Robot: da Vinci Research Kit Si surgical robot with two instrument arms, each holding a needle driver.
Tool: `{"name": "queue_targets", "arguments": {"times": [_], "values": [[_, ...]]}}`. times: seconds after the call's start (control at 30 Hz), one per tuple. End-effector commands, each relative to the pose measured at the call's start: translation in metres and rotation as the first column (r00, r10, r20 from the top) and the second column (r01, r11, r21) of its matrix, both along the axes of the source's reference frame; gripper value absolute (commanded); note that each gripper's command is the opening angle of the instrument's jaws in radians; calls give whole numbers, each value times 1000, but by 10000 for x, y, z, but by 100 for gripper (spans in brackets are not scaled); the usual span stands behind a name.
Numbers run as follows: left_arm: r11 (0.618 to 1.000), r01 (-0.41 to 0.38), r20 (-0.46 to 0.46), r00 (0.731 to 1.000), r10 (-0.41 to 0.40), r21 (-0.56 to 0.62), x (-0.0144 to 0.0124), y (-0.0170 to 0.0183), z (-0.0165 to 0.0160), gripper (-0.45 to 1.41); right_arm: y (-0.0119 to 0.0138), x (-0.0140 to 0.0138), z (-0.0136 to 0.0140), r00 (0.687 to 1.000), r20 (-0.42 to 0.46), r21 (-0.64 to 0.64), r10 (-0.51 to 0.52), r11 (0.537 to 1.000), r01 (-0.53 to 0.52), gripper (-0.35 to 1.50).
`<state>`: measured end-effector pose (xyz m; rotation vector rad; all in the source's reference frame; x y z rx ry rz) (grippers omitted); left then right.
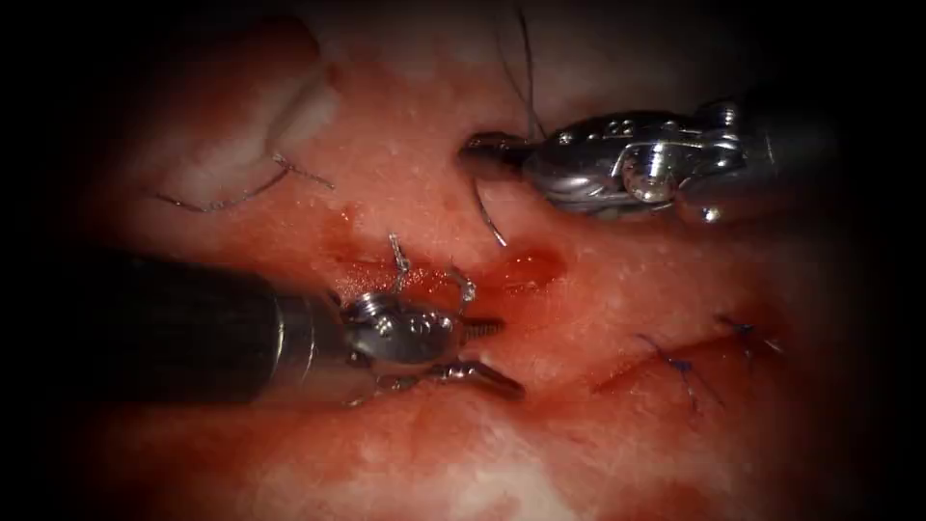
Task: Wound Closure
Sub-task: Pass the needle through the top of the cut in the skin.
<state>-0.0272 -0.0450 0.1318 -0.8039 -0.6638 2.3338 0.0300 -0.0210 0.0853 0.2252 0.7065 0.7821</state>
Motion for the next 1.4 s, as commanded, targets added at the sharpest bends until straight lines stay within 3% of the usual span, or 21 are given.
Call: {"name": "queue_targets", "arguments": {"times": [0.03, 0.3, 0.77, 0.87, 1.17, 1.4], "values": [[1000, 0, 1, 1000, 0, 1, -6, -3, 6, 61, 3, 3, 9, 1000, 18, -24, -5, 1000, 5, -35], [1000, 1, 0, 1000, -1, 1, -6, -3, 5, 61, 13, -6, 17, 998, 61, -37, 2, 999, 0, -35], [1000, 4, -4, 1000, -4, 6, -7, -4, 4, 61, 8, -15, 26, 991, 119, 5, -56, 998, 55, -35], [1000, 4, -4, 1000, -4, 6, -7, -4, 4, 61, 5, -15, 27, 986, 126, 51, -109, 993, 103, -35], [1000, 4, -4, 1000, -4, 6, -7, -4, 4, 61, -3, -15, 27, 988, 119, 290, -100, 955, 62, -35], [1000, 3, -6, 1000, -3, 6, -7, -4, 4, 61, 18, -20, 34, 992, 65, 429, -106, 901, 68, -35]]}}
